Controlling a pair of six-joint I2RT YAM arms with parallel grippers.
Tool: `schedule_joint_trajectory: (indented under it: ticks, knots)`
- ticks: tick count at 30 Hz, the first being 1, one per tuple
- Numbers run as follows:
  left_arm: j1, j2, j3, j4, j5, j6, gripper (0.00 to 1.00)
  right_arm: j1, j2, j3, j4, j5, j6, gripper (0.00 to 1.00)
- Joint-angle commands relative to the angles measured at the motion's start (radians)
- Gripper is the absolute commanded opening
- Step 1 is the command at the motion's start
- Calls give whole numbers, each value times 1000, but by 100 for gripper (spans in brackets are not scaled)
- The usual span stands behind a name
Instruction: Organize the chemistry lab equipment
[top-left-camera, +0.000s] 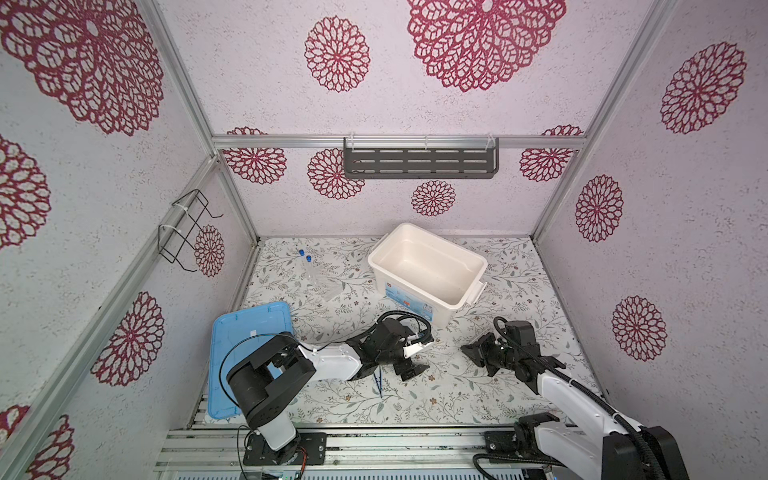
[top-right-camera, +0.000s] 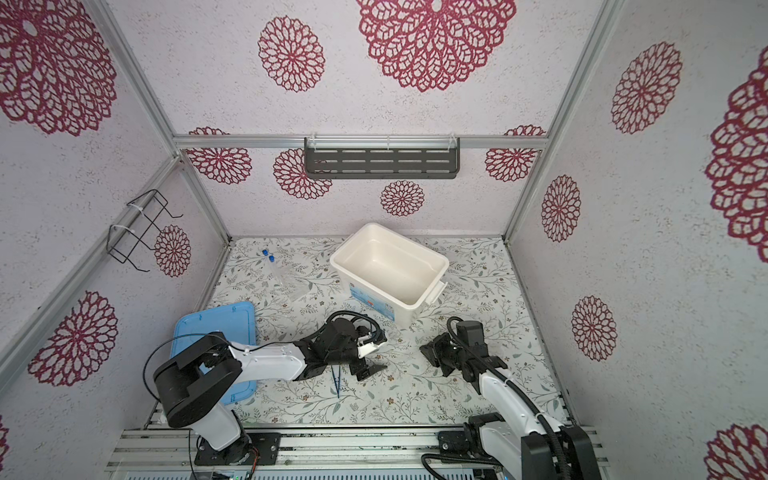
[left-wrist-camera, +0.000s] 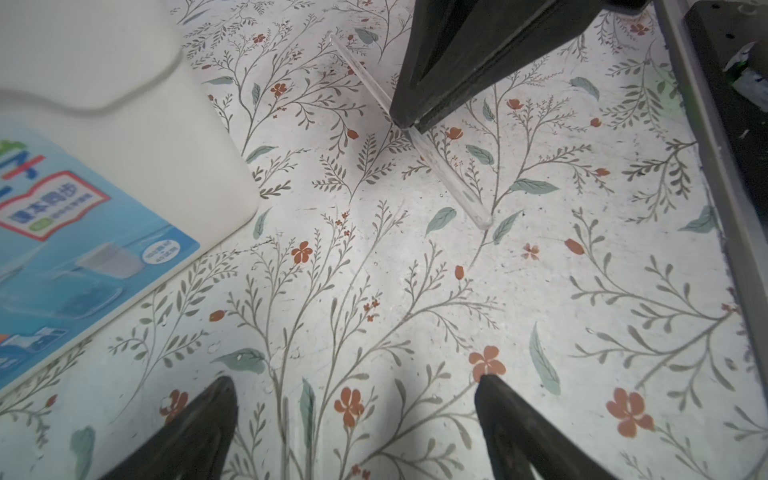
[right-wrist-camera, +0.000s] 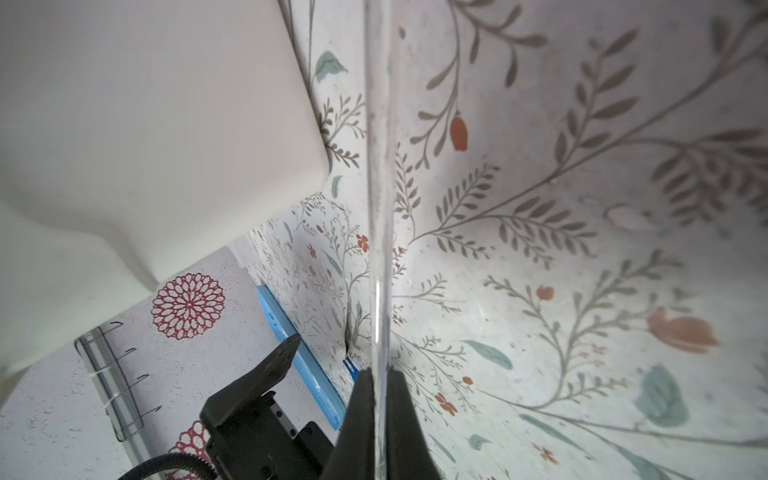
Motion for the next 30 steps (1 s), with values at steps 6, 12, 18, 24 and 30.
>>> schedule_joint_trajectory:
  ticks: [6,12,18,24,30]
  knots:
    - [-41,38,20,165,-28,65,84,98,-25,4,115,84,170,8]
    - [-83,90,42,220,-62,65,77,148,-16,-7,167,141,235,8]
    - [-98,111,57,258,-92,49,68,190,-12,-16,191,191,280,8]
    - [-105,129,58,307,-117,19,52,233,-4,-26,218,225,315,7]
    - [-108,148,70,308,-142,-3,36,246,-21,-40,226,242,340,7]
